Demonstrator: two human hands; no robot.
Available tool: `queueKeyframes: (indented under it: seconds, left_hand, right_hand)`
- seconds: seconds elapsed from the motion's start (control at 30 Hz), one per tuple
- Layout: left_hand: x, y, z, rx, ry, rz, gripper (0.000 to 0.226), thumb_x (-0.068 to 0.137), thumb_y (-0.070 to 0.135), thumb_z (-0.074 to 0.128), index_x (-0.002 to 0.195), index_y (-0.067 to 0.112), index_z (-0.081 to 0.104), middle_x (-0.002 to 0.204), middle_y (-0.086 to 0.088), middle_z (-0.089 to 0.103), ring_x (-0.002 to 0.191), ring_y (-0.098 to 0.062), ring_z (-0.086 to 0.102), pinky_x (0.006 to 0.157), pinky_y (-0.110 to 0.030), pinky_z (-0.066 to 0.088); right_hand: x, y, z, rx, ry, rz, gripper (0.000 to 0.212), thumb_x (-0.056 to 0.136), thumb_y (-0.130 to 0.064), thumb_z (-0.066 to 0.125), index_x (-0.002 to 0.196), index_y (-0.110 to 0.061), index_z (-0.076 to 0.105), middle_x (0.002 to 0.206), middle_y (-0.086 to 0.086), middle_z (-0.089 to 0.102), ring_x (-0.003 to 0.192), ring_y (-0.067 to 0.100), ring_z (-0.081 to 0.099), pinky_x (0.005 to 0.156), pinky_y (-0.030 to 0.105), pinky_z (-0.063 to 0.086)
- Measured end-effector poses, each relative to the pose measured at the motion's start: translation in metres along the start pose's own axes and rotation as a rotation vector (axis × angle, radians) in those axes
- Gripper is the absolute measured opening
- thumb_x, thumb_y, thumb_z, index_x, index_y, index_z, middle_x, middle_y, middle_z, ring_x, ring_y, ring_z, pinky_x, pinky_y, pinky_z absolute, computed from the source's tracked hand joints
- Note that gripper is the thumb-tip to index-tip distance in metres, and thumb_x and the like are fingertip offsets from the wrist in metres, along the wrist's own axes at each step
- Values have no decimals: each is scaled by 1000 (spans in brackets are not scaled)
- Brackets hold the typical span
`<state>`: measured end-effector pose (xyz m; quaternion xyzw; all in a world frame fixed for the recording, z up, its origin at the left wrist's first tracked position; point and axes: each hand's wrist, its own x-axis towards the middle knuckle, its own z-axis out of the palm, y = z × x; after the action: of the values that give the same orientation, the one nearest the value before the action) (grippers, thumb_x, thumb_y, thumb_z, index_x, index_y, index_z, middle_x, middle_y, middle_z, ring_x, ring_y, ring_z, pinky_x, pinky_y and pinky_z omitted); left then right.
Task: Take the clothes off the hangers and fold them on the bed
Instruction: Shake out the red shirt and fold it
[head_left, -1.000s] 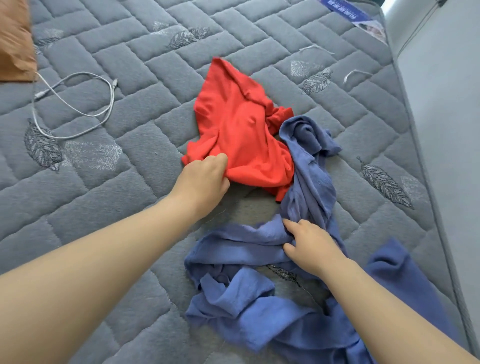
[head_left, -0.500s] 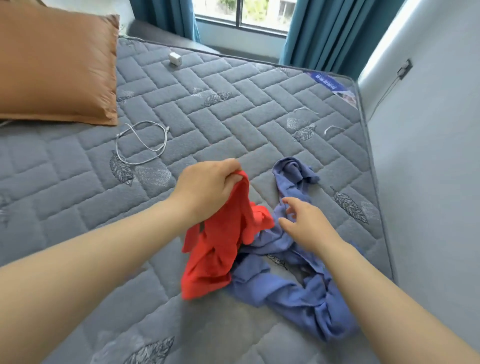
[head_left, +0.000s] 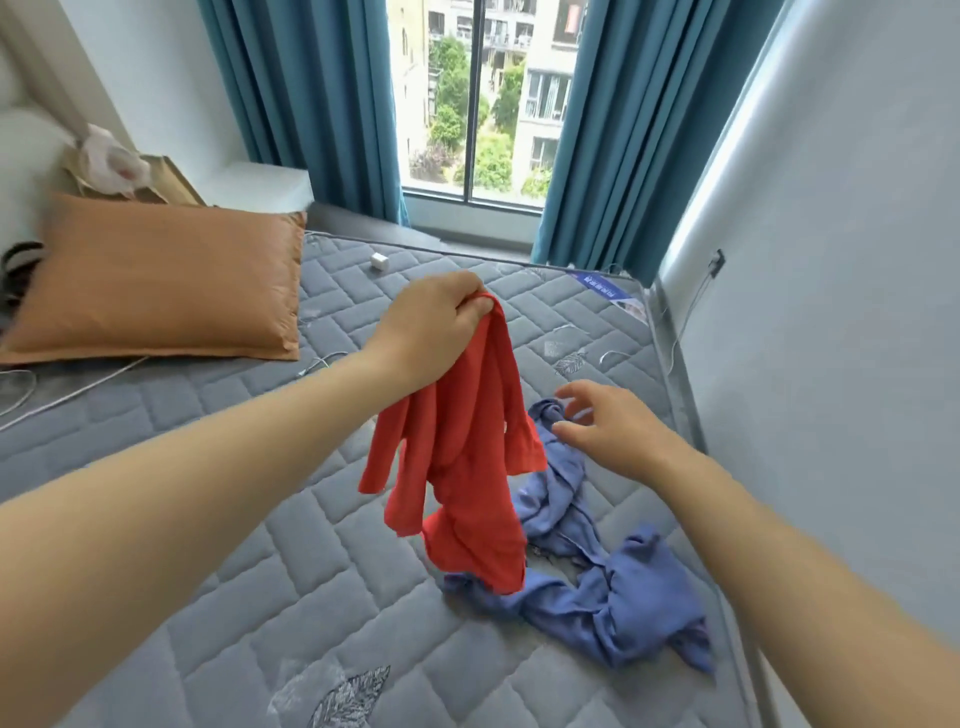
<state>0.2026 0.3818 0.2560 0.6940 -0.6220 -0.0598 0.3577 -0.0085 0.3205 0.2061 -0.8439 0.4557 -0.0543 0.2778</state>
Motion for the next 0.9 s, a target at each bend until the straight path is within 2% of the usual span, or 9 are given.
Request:
queueKeyframes:
  seconds: [0.13, 0.2, 0.3, 0.47, 0.67, 0.73, 0.8, 0.9]
  left_hand:
    - [17, 43, -55, 0, 12, 79, 14, 94, 22, 52, 82, 19, 59, 80, 3, 57, 88, -25, 57, 78, -36, 43]
    - [19, 64, -77, 2, 13, 109, 17, 95, 22, 51, 86, 15, 64, 82, 3, 59, 89, -23, 58, 80, -36, 45]
    - [23, 89, -104, -2, 25, 133, 21, 96, 22, 50, 90, 10, 66, 76, 7, 57, 85, -20, 56, 75, -33, 42]
    - [33, 119, -131, 27, 82, 122, 33, 99, 25, 46, 84, 2, 64, 79, -11, 61, 78, -24, 56, 70, -32, 43]
    - [43, 131, -137, 58, 53, 62, 31, 98, 23, 49, 90, -1, 68, 93, -12, 67, 88, -25, 59, 79, -33, 46]
    - [44, 133, -136, -16, 113, 15, 24, 97, 24, 51, 100, 6, 66, 100, -4, 64, 91, -20, 57, 80, -29, 42]
    - [43, 137, -135, -129, 154, -15, 16, 97, 22, 52, 107, 16, 63, 99, 3, 57, 84, -14, 53, 77, -25, 41]
    - [42, 142, -135, -185, 114, -14, 21, 97, 13, 49, 97, 24, 67, 97, 5, 60, 78, -2, 53, 65, -16, 39]
  right_hand:
    - [-22, -28, -42, 8, 41, 0, 41, 88, -23, 64, 128, -16, 59, 116, 4, 65, 101, 17, 62, 90, 28, 46]
    - [-32, -40, -61, 22, 71, 3, 41, 88, -22, 64, 128, -16, 59, 117, 4, 65, 101, 17, 62, 92, 29, 47]
    - [-44, -53, -86, 37, 115, -4, 41, 87, -23, 65, 127, -15, 60, 116, 4, 65, 103, 17, 61, 95, 32, 47]
    - [-63, -65, -112, 44, 168, -19, 39, 87, -27, 66, 125, -19, 61, 114, 0, 66, 99, 14, 62, 94, 33, 49]
    - [-78, -73, -122, 104, 199, -59, 37, 86, -27, 68, 122, -19, 62, 110, -1, 66, 95, 11, 63, 89, 26, 49]
    - [-83, -74, -126, 123, 208, -69, 37, 85, -29, 70, 120, -19, 63, 108, -3, 67, 93, 9, 63, 89, 27, 50]
    - [-86, -74, -126, 162, 176, -68, 36, 83, -30, 72, 117, -21, 64, 104, -5, 68, 92, 8, 65, 89, 28, 52]
    - [-89, -71, -117, 210, 76, -59, 32, 80, -31, 75, 110, -20, 69, 100, -7, 71, 93, 7, 67, 91, 31, 52]
